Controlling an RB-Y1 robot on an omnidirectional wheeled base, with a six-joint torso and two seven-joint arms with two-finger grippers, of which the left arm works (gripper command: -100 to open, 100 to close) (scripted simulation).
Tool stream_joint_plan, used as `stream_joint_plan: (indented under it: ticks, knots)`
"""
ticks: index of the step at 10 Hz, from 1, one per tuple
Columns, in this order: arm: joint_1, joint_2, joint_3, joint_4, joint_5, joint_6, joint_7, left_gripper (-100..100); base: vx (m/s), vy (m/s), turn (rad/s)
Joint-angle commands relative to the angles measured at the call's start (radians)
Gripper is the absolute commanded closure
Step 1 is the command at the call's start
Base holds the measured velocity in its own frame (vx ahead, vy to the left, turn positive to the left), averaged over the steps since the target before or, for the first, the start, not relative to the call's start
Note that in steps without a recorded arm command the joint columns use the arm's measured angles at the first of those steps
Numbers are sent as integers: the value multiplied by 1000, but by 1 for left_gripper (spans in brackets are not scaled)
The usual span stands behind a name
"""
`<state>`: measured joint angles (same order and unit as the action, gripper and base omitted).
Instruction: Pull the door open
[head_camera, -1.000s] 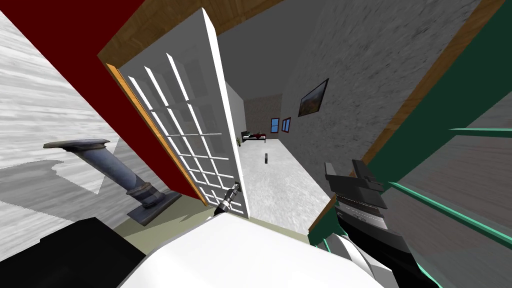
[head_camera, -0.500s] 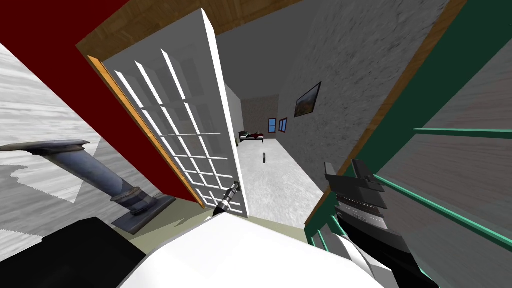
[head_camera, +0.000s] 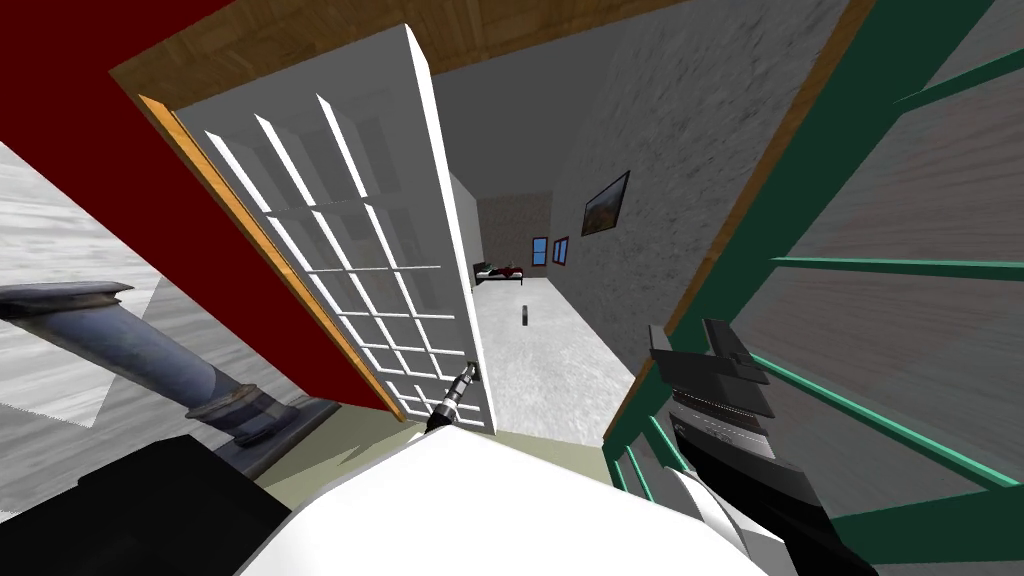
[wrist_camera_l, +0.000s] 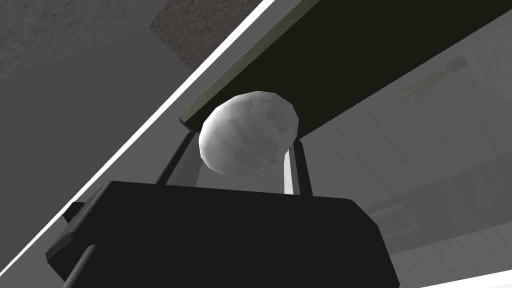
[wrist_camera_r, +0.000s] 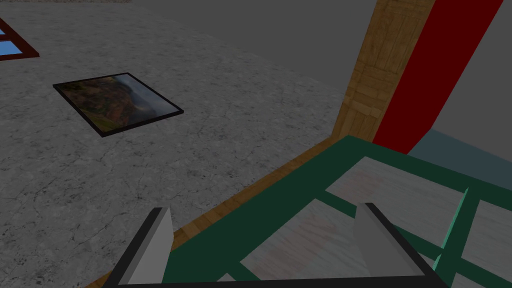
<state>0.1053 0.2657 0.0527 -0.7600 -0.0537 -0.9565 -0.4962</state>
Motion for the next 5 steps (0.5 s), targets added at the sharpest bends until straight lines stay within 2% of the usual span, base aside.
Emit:
stream_joint_plan:
  ticks: [1, 2, 3, 4, 5]
  knots:
    - [0, -9, -17, -12, 18, 0, 50, 100, -41, 12, -80]
    - [0, -9, -17, -12, 18, 0, 58, 100, -31, 6, -62]
    - [1, -8, -22, -13, 39, 1, 96, 100, -44, 1, -125]
    - [1, -8, -22, -13, 39, 1, 100, 100, -34, 11, -49]
    - [1, -8, -26, -15, 60, 3, 142, 100, -40, 22, -89]
